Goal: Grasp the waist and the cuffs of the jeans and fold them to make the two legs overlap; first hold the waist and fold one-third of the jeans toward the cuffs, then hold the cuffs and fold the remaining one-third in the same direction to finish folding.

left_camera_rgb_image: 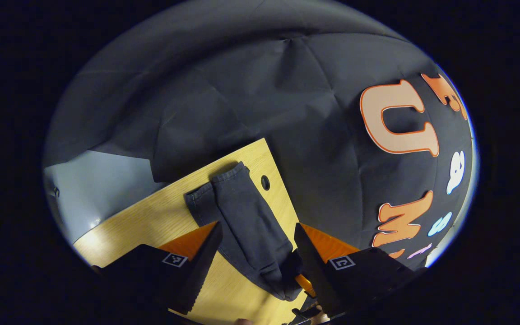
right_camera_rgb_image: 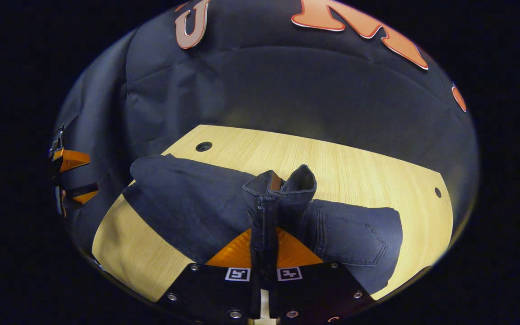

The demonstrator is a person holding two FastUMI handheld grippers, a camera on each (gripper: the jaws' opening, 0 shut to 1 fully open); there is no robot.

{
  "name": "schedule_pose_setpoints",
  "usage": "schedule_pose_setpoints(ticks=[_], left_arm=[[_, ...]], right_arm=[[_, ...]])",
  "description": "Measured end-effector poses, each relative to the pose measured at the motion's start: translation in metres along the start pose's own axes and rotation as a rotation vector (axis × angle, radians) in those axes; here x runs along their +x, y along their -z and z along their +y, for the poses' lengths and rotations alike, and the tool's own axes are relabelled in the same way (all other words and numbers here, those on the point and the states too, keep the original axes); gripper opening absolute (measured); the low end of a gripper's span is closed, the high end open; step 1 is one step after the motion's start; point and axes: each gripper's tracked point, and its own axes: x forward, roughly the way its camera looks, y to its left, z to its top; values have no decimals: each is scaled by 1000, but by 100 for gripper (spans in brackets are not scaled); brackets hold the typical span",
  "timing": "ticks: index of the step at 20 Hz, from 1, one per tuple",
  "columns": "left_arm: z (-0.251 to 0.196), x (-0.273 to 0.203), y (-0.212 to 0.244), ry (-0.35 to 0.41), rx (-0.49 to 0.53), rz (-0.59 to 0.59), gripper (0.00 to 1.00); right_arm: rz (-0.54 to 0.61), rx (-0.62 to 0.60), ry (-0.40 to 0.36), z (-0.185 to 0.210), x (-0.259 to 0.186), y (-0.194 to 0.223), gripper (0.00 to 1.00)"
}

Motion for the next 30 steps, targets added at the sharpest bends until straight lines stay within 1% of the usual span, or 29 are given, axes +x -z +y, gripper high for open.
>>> schedule_pose_setpoints(ticks=[2,4,5,7,8,9,10,11,13,14,15,17,18,19,20,22,26,28,30], left_arm=[[7,2,-5,-9,-21,-13,98],[15,2,-4,-18,-41,-2,98],[18,2,-4,-22,-51,3,98],[22,4,-5,-18,-66,6,98],[24,4,-6,-17,-68,9,98],[25,4,-6,-17,-68,12,98],[25,3,-7,-13,-68,13,98],[27,7,-9,-12,-70,9,98],[34,18,-16,-22,-85,-8,98],[38,23,-16,-37,-99,-4,98],[45,28,-14,-47,-107,5,98],[51,41,-13,-49,-120,16,98],[55,47,-15,-54,-119,13,98],[58,52,-16,-62,-110,10,94],[64,54,-18,-85,-89,9,98],[84,58,-22,-168,-39,6,98],[94,66,-14,-228,-27,40,98],[85,75,-18,-198,-43,18,98],[75,98,-17,-144,-107,5,98]], right_arm=[[10,17,-16,-1,-1,0,7],[34,31,9,-4,-4,-1,7],[36,52,17,-3,-4,-2,7],[102,131,21,-2,-6,6,7],[136,176,-35,9,-9,10,7],[145,180,-104,25,-13,7,28],[137,153,-152,37,-16,7,48],[142,135,-168,43,-18,11,64],[90,119,-142,33,-30,4,82],[68,142,-136,28,-39,-2,90],[53,191,-150,26,-50,-8,94],[3,327,-201,23,-64,-25,98],[-25,388,-220,19,-73,-35,99],[-49,432,-232,15,-82,-45,98],[-74,456,-232,11,-90,-52,98],[-115,478,-223,1,-99,-62,98],[-119,503,-213,-10,-104,-65,98],[-108,517,-217,-13,-102,-65,98],[-98,540,-237,-14,-103,-63,98]])
